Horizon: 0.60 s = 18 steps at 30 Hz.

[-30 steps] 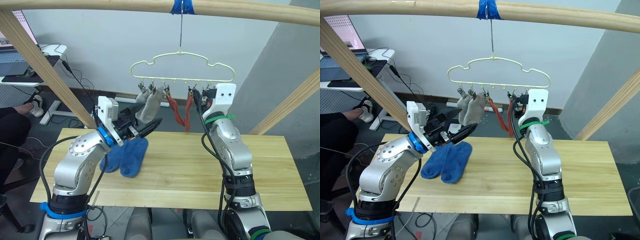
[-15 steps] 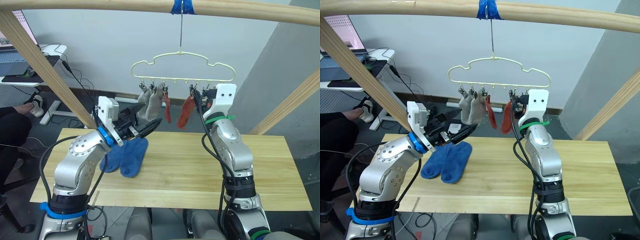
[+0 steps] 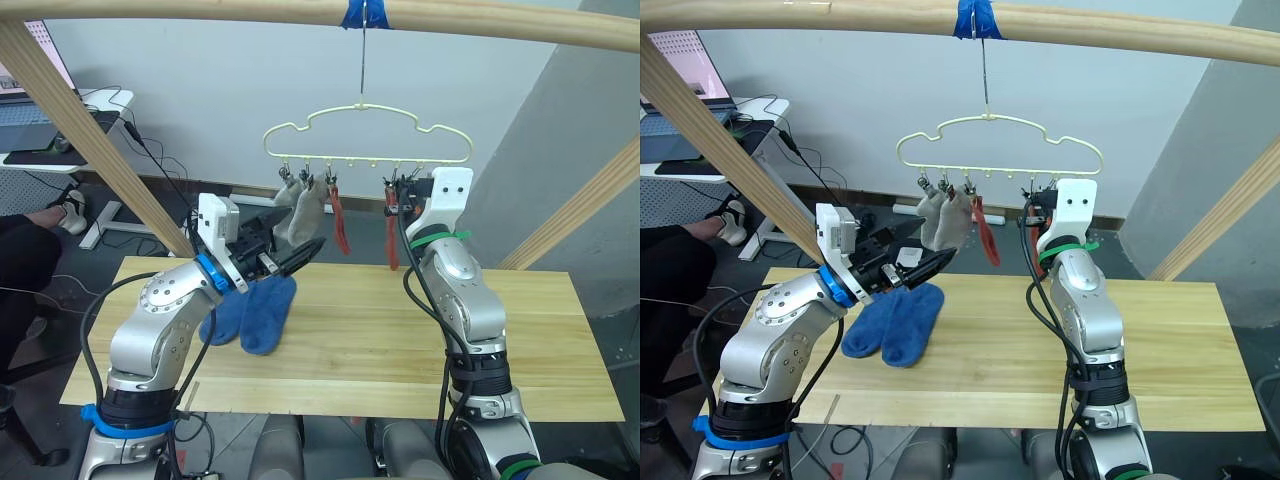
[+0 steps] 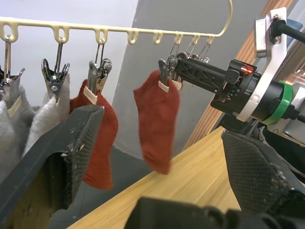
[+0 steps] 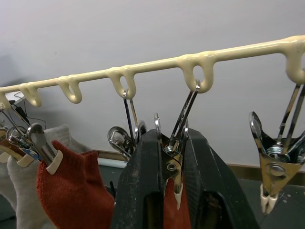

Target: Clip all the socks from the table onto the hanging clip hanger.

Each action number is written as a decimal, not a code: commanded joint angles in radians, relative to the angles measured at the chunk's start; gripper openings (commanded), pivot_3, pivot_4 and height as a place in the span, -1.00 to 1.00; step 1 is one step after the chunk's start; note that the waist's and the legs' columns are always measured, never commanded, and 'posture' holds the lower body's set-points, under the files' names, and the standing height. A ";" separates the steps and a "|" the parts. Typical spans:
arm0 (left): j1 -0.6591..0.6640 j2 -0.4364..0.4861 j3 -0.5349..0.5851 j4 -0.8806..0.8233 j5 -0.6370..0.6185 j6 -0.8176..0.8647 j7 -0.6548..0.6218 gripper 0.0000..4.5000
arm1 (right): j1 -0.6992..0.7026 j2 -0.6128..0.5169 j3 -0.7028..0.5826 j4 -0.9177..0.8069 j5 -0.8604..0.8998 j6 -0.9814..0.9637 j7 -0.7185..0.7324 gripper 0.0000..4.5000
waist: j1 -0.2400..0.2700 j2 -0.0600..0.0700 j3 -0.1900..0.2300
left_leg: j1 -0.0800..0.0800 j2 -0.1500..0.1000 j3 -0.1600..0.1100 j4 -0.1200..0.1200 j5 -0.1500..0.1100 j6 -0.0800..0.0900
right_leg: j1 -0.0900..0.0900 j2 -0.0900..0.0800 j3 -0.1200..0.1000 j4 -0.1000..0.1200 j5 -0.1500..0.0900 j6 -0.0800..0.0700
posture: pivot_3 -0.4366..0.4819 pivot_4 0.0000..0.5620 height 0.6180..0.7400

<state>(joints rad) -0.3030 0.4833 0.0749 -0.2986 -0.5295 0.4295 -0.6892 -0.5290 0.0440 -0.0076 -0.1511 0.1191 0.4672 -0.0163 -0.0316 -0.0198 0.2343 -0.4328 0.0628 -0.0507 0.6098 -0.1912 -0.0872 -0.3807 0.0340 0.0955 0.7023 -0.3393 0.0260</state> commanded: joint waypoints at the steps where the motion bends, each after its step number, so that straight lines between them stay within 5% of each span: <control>1: 0.013 0.003 -0.007 -0.015 0.003 0.000 -0.007 1.00 | -0.007 0.007 -0.008 -0.052 0.033 -0.001 0.018 -0.86 | 0.000 0.000 0.000 | 0.000 0.000 0.000 0.000 0.000 0.000 | 0.000 0.000 0.000 0.000 0.000 0.000 | 0.03 -0.25 1.00; 12: 0.089 0.026 -0.014 0.020 0.005 0.076 0.000 1.00 | -0.027 -0.044 -0.145 -0.128 0.265 0.235 0.072 -0.86 | -0.001 0.000 0.000 | 0.000 0.000 0.000 0.000 0.000 0.000 | 0.000 0.000 0.000 0.000 0.000 0.000 | -0.01 -0.25 1.00; 18: 0.173 0.094 -0.037 0.236 0.228 -0.107 0.032 1.00 | -0.040 -0.071 -0.194 -0.187 0.406 0.395 0.090 -0.86 | -0.016 0.000 0.000 | 0.001 0.001 0.000 -0.001 0.000 0.000 | -0.002 0.000 0.001 0.002 0.000 0.000 | -0.05 -0.25 1.00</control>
<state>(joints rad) -0.1343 0.5698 0.0427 -0.0876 -0.3523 0.3901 -0.6705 -0.5450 -0.0191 -0.1874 -0.2869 0.4850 0.8365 0.0613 -0.0472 -0.0196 0.2343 -0.4325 0.0634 -0.0504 0.6091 -0.1913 -0.0869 -0.3829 0.0343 0.0961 0.7040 -0.3394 0.0260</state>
